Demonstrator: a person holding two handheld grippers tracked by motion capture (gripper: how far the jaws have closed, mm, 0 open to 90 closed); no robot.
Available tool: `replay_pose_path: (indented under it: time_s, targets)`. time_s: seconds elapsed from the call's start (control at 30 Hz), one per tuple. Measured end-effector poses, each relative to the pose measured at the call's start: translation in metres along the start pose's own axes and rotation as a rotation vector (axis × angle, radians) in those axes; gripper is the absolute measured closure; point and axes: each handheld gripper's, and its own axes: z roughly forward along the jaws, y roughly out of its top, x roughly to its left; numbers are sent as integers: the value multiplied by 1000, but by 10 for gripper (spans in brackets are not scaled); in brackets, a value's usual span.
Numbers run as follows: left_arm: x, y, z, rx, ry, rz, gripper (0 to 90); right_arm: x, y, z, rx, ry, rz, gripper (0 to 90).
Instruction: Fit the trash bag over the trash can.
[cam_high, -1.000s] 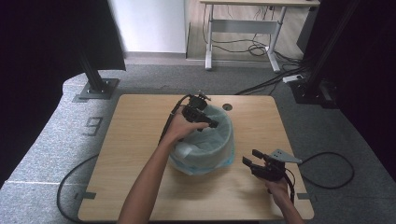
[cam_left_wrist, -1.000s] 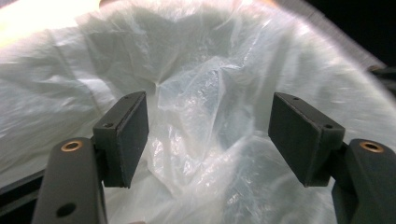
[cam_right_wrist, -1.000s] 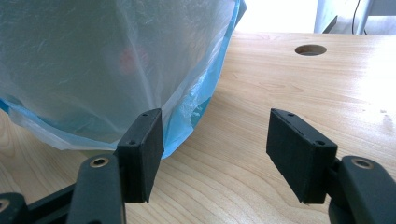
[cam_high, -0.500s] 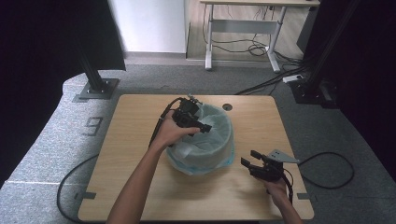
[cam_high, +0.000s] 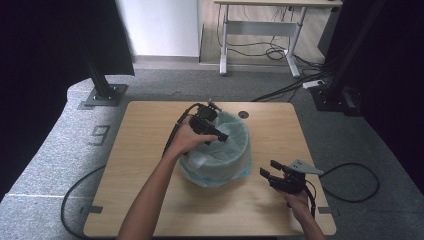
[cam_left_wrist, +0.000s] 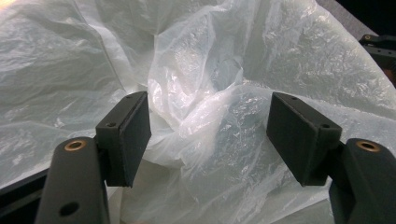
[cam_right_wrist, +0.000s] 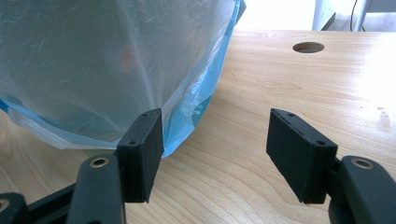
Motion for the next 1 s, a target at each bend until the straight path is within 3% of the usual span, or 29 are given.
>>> replay_pose_path:
  time_s: [0.27, 0.4, 0.7, 1.0]
  targets:
    - [-4, -1, 9, 94, -11, 20, 308, 2, 0, 1, 6, 3, -8, 357]
    - [-3, -1, 9, 89, -13, 12, 309, 2, 0, 1, 5, 3, -8, 357]
    - [-5, -11, -12, -69, -1, 11, 306, 0, 0, -1, 1, 0, -4, 357]
    - [-7, -37, -46, -230, 9, 7, 309, 1, -1, 1, 9, -2, -10, 356]
